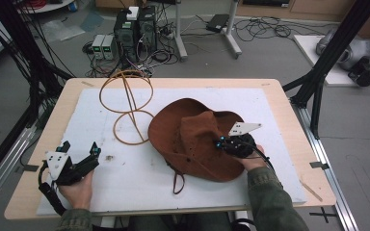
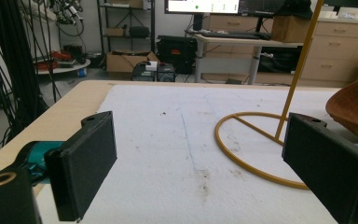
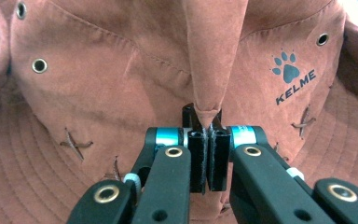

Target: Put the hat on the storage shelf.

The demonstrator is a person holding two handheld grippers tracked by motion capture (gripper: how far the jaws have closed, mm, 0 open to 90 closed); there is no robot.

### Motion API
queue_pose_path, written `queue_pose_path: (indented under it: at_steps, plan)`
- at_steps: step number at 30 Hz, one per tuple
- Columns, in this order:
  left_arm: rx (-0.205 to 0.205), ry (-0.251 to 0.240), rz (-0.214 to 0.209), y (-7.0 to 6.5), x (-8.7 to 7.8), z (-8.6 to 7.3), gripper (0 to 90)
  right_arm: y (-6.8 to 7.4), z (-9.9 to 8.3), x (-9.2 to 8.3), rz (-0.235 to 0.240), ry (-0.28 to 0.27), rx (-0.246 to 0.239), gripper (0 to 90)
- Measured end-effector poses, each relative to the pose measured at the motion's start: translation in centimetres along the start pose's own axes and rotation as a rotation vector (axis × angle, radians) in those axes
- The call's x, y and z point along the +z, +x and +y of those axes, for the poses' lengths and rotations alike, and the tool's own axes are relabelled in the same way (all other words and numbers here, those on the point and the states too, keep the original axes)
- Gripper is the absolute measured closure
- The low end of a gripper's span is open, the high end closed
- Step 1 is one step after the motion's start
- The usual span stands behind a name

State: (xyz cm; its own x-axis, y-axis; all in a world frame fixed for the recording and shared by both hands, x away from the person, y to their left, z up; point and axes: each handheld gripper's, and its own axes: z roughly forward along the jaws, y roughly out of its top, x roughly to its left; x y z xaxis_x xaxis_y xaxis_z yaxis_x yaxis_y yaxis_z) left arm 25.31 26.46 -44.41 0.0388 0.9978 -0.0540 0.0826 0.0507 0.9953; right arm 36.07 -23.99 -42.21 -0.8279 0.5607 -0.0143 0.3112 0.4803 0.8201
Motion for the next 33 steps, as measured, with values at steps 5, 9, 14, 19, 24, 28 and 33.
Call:
queue_pose_path:
  at_steps: [5,9,14,19,24,28,33]
  plan:
    - [-0.003,0.001,0.004,0.0,0.0,0.0,10.3,-0.1,-0.1,-0.3,0.014,-0.016,0.047,89.9]
    - [-0.004,0.002,0.003,0.0,0.0,0.0,10.3,-0.2,-0.2,-0.8,-0.001,-0.051,0.089,89.9]
    - [-0.003,0.001,-0.005,0.1,0.0,0.0,11.8,-0.2,-0.4,-1.8,-0.026,-0.109,0.124,89.9]
    - [-0.011,0.003,-0.003,0.1,0.0,0.0,11.8,-0.1,-0.8,-3.2,-0.062,-0.205,0.124,89.8]
    - [-0.014,0.008,-0.008,0.0,0.0,0.0,11.8,-0.1,-0.6,-5.2,-0.104,-0.338,0.152,89.8]
    - [-0.014,0.007,-0.006,0.1,0.0,0.0,11.8,-0.3,-0.2,-6.6,-0.118,-0.456,0.185,89.7]
    - [-0.014,0.005,-0.005,0.1,0.0,0.0,11.8,-0.2,0.7,-7.8,-0.128,-0.582,0.211,89.7]
